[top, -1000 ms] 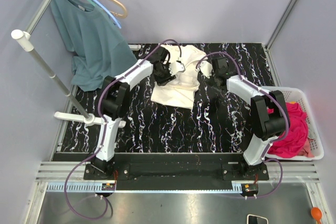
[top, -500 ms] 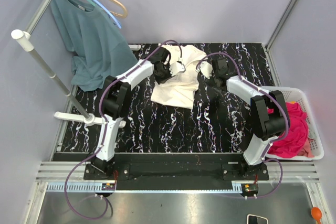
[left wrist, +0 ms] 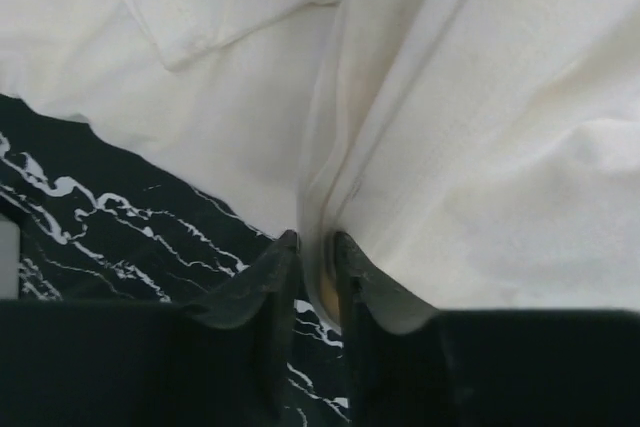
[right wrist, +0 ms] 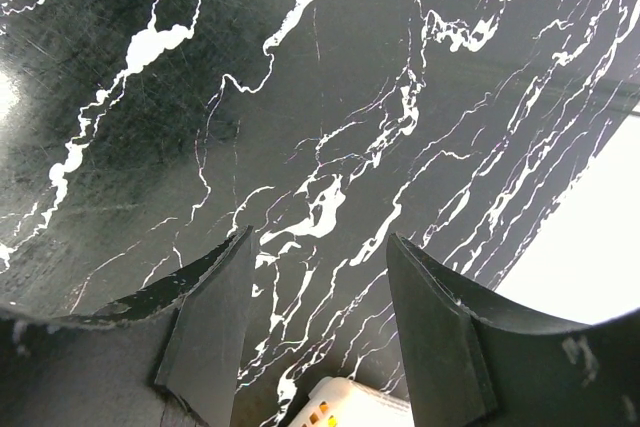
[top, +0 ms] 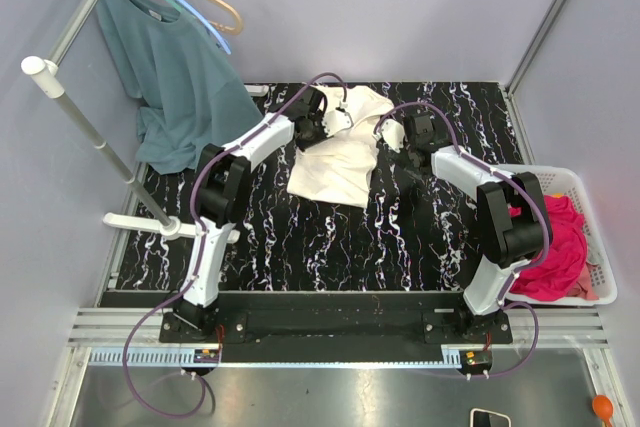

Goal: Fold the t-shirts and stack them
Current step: Fold the tshirt

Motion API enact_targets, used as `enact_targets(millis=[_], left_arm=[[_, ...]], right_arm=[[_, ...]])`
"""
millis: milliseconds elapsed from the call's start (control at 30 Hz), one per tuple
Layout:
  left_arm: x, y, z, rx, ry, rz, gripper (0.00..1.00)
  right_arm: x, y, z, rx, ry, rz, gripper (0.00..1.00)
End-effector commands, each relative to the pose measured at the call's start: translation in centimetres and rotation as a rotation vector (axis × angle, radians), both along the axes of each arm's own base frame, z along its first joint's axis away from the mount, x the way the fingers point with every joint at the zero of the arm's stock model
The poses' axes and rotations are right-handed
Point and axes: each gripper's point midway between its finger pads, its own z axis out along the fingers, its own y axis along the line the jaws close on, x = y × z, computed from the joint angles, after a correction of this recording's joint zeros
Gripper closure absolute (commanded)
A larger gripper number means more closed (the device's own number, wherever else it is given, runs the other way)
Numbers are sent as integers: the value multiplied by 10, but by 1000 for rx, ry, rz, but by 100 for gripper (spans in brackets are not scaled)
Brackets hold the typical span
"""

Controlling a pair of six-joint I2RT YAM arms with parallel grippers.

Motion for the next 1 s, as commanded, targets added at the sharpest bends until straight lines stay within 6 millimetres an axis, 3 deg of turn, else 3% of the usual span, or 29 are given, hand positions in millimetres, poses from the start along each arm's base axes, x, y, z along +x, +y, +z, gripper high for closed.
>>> enact_targets(millis=[0,233,333,367,400,467,500,733,900,967], left_arm=[[40,8,29,-2,-180,101,60],[53,24,59,-16,-331,214,33],[48,28,76,-40,-367,234,19],[43,30,73,-37,-360,233,13],[41,31,86,-51,-380,237,11],[32,36,85,-49,-368,237,6],[28,36,98,-63,-386,235,2],[2,53,114,-59,-402,223,1],[-29,54,100,-57,-309,161,1],[-45,57,81,-39,-255,132,1]], right_arm=[[2,9,11,59,-41,-5,37],[-6,21,18,89,-37,13,36],[-16,38,22,121,-28,41,34],[-20,41,24,129,-19,47,33],[-25,53,27,152,-14,68,33],[-35,66,27,170,17,92,29],[-42,80,30,202,28,122,26],[-78,130,25,256,121,231,20],[-96,155,14,294,195,275,19],[-101,162,9,289,212,291,19]])
